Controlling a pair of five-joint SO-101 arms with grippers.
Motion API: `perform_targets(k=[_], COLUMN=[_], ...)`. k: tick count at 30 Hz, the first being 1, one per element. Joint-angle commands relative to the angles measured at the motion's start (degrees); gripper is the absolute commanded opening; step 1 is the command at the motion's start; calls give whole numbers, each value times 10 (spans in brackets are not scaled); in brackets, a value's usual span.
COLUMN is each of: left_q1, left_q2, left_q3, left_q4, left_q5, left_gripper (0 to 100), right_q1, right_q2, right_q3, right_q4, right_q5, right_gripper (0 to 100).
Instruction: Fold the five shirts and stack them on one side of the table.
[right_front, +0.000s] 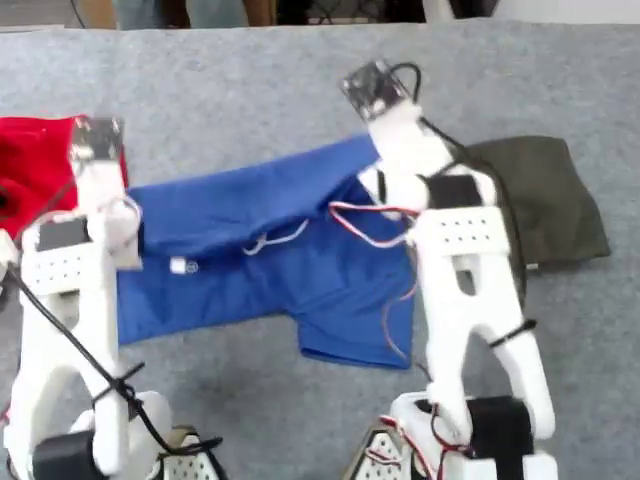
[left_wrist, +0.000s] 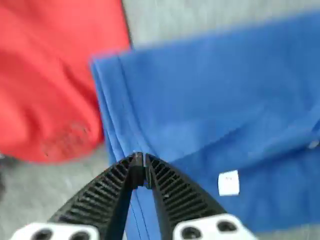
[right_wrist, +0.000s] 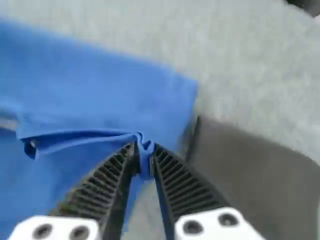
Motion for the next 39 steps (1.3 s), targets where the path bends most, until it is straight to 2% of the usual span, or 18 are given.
perform_targets(k=[1, 3, 9, 12, 18, 24, 28, 36, 39], left_q1=[-9, -8, 14, -2, -60, -59, -82, -87, -117], left_q2=[-62, -94, -164, -169, -169, -169, -169, -169, -175], left_q3=[62, 91, 173, 199, 201, 213, 215, 244, 230], left_q4=[-8, -8, -19, -42, -58, -63, -61, -61, -61], left_q5=[-10, -10, -11, -11, -33, -60, -84, -113, -113], left_gripper=[29, 29, 29, 29, 29, 29, 29, 29, 29], right_q1=[33, 45, 45, 33, 33, 31, 33, 31, 30], right_q2=[-69, -101, -196, -242, -333, -429, -474, -504, -508], right_q3=[31, 64, 180, 233, 314, 355, 400, 445, 445], right_q4=[31, 39, 43, 45, 83, 149, 161, 167, 179], right_q5=[70, 97, 107, 117, 151, 184, 208, 211, 211], right_gripper=[14, 14, 14, 14, 14, 14, 14, 14, 14])
